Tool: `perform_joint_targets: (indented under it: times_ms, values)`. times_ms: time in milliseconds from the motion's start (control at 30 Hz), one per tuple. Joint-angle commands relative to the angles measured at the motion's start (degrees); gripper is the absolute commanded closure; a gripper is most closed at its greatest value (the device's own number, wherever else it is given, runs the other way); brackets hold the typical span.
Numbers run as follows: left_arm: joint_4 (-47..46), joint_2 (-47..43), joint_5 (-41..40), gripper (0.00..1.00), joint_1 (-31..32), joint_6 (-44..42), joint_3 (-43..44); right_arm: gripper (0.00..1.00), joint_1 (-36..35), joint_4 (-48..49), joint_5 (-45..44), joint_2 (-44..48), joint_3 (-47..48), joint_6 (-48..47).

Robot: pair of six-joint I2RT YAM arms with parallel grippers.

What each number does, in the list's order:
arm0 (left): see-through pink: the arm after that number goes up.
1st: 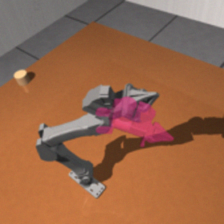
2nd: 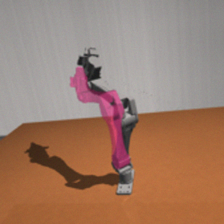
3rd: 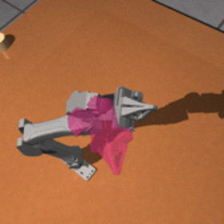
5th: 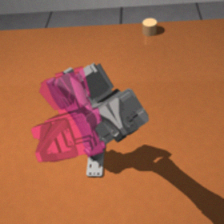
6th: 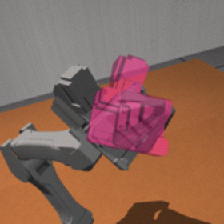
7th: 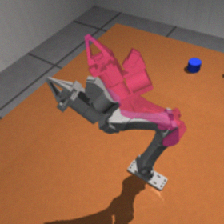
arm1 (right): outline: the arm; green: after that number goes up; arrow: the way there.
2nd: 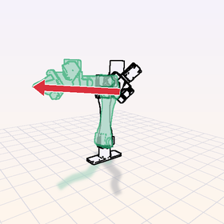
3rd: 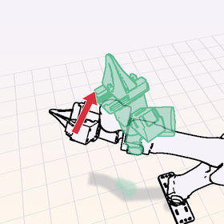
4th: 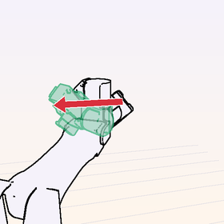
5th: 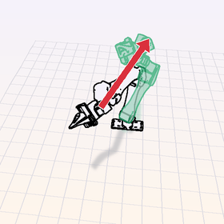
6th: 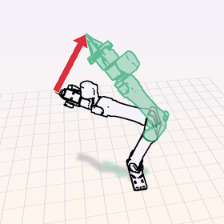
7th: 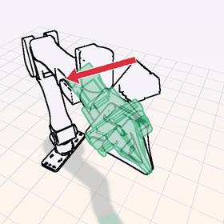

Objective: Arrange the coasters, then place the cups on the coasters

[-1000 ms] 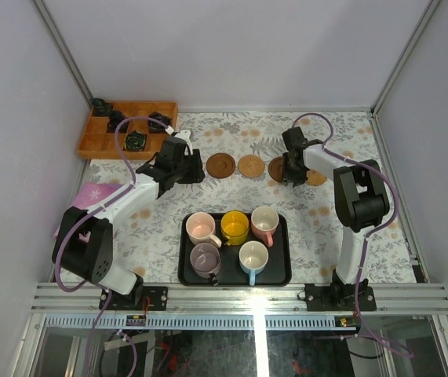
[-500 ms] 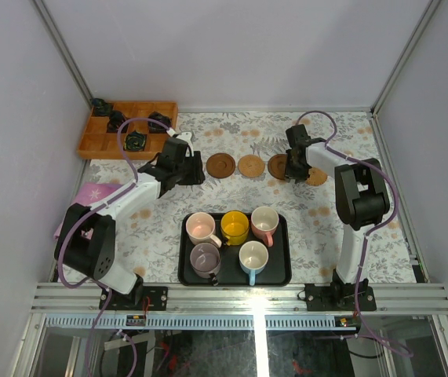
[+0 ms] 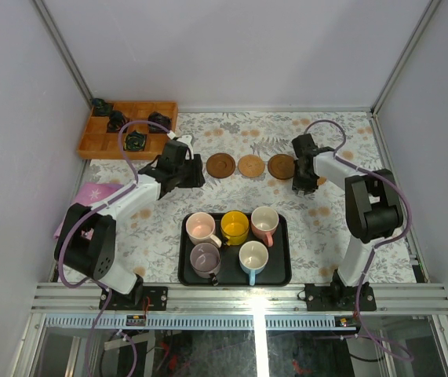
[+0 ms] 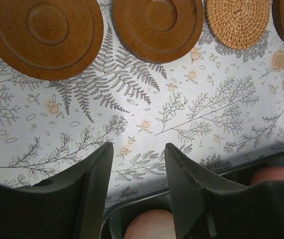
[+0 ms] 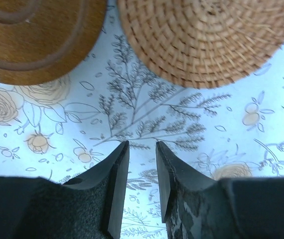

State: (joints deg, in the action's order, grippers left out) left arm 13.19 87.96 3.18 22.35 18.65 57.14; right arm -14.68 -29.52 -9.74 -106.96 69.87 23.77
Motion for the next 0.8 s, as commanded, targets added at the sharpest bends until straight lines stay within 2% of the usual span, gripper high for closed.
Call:
perform_joint_targets:
  times_ms: [0, 367, 767]
  values:
    - [-2.3, -1.5, 1.2, 0.54, -0.3, 0.2, -1.1, 0.64, 1.7, -1.6, -3.7, 3.8, -1.5, 1.3]
    - [-2.6, -3.1, 1.2, 0.54, -0.3, 0.0, -2.7, 0.64, 7.7, -0.2, -3.5, 2.8, -3.5, 1.4]
    - [-2.2, -4.0, 0.3, 0.54, -0.4, -0.7, -3.3, 0.64, 9.3, 2.1, 0.4, -3.5, 0.4, 1.4]
